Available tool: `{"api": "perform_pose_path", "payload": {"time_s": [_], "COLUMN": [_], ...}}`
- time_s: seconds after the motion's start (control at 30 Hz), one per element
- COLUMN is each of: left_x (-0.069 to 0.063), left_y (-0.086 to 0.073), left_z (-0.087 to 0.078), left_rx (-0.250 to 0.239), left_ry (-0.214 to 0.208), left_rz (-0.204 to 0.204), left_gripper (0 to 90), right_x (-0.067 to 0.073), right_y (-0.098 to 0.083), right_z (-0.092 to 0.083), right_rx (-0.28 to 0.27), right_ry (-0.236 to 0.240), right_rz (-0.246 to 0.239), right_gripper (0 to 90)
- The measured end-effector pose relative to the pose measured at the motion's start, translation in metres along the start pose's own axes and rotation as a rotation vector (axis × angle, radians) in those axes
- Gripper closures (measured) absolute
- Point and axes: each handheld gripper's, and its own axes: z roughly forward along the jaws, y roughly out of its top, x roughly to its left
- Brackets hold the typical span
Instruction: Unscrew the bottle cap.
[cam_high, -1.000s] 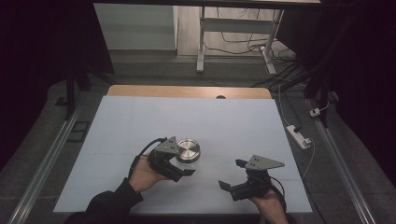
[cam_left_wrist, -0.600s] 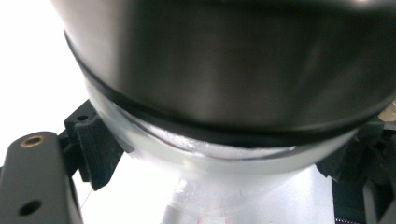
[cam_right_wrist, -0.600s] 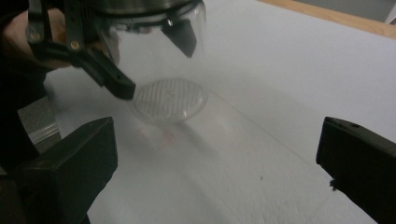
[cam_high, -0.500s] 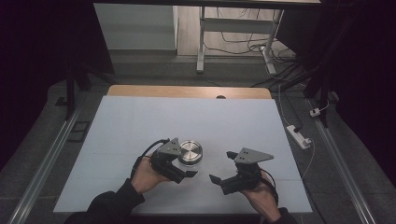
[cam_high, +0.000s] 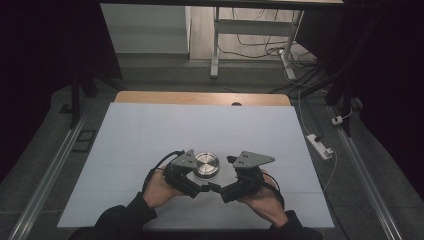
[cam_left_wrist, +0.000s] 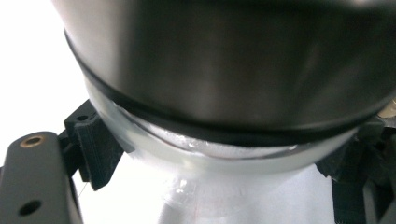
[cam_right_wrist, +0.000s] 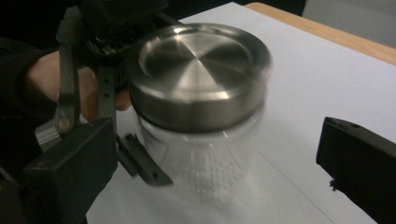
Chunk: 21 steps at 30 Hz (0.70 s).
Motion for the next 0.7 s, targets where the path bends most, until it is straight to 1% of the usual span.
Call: {"api": "perform_pose_path", "payload": {"time_s": [0.1,0.13,0.17,0.23,0.3,0.33,0.37,0.4,0.43,0.53,0.57,0.6,0.63,0.7], "left_x": [-0.001,-0.001,0.000,-0.001,-0.001,-0.001,0.000,-0.001,-0.001,-0.002,-0.002,-0.002,-0.001,-0.001], "left_y": [0.001,0.001,0.001,0.001,0.001,0.001,0.001,0.001,0.001,0.001,0.001,0.001,0.001,0.000], "left_z": [0.001,0.000,0.000,0.001,0.001,0.001,0.001,0.002,0.002,0.001,0.001,0.001,0.000,0.000], "left_rx": [-0.001,0.003,0.004,0.006,0.006,0.005,0.007,0.006,0.006,0.005,0.005,0.005,0.012,0.007], "left_ry": [-0.001,0.000,-0.002,0.000,0.001,0.000,0.000,0.001,0.000,0.000,0.000,0.002,0.002,-0.001], "left_rz": [0.004,0.014,0.018,0.008,0.007,0.006,0.012,0.008,0.009,0.006,0.006,0.006,0.011,0.012], "left_gripper": [15.8,15.8,15.8,15.8,15.8,15.8,15.8,15.8,15.8,15.8,15.8,15.8,15.8,15.8], "right_x": [0.002,0.003,0.004,0.005,0.005,0.005,0.005,0.006,0.005,0.005,0.005,0.006,0.006,0.008], "right_y": [0.005,0.007,0.009,0.012,0.014,0.018,0.019,0.021,0.022,0.026,0.026,0.027,0.027,0.027], "right_z": [0.006,0.007,0.009,0.012,0.013,0.015,0.017,0.018,0.019,0.025,0.025,0.027,0.028,0.029], "right_rx": [0.013,0.013,0.020,0.030,0.030,0.025,0.017,0.010,0.006,0.003,0.003,-0.010,-0.017,-0.022], "right_ry": [0.004,0.010,0.006,0.003,0.000,0.007,0.004,-0.002,0.006,0.003,0.003,0.017,0.020,0.019], "right_rz": [0.000,0.003,0.005,0.000,0.002,0.001,0.000,0.002,-0.003,-0.016,-0.016,-0.023,-0.027,-0.038], "right_gripper": [0.0,0.0,0.0,0.0,1.2,2.9,4.5,6.0,6.9,11.6,11.6,15.8,17.4,17.8]}}
